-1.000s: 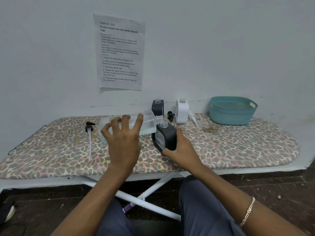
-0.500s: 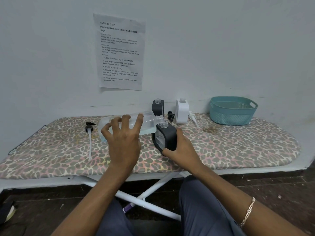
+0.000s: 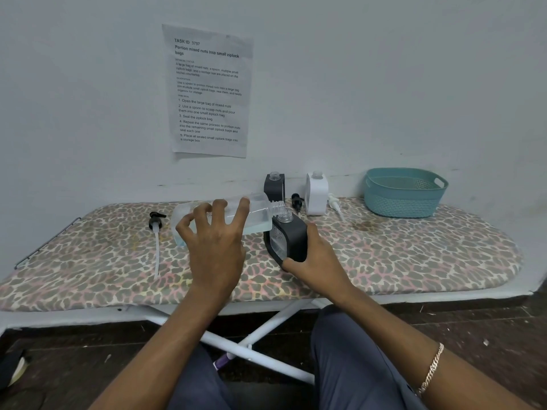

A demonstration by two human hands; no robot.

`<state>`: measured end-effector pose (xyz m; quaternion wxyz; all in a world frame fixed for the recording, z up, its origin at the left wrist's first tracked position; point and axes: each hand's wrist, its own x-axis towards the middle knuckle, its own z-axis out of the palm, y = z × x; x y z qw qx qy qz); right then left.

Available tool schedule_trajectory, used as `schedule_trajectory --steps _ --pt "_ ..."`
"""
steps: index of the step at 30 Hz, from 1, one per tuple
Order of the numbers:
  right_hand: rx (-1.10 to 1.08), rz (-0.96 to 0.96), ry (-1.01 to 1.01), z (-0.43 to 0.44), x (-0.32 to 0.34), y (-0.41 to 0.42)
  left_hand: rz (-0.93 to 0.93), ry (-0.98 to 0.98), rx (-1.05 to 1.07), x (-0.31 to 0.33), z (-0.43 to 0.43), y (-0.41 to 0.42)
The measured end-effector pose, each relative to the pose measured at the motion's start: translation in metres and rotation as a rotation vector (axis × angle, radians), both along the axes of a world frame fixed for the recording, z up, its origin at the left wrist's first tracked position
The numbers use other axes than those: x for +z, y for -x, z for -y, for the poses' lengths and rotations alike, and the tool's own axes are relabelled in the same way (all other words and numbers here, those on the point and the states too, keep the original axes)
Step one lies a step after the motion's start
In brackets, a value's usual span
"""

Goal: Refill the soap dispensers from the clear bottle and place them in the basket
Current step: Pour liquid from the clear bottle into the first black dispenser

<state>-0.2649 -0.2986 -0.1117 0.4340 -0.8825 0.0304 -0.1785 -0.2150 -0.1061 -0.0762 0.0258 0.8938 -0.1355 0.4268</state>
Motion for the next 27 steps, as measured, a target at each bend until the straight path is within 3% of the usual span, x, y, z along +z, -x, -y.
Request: schedule_trajectory --steps 27 --pt "-0.001 -0.016 0.01 -0.0008 0.0005 0.0006 -0.009 -0.002 0.002 0.0003 -0.0002 -0.0002"
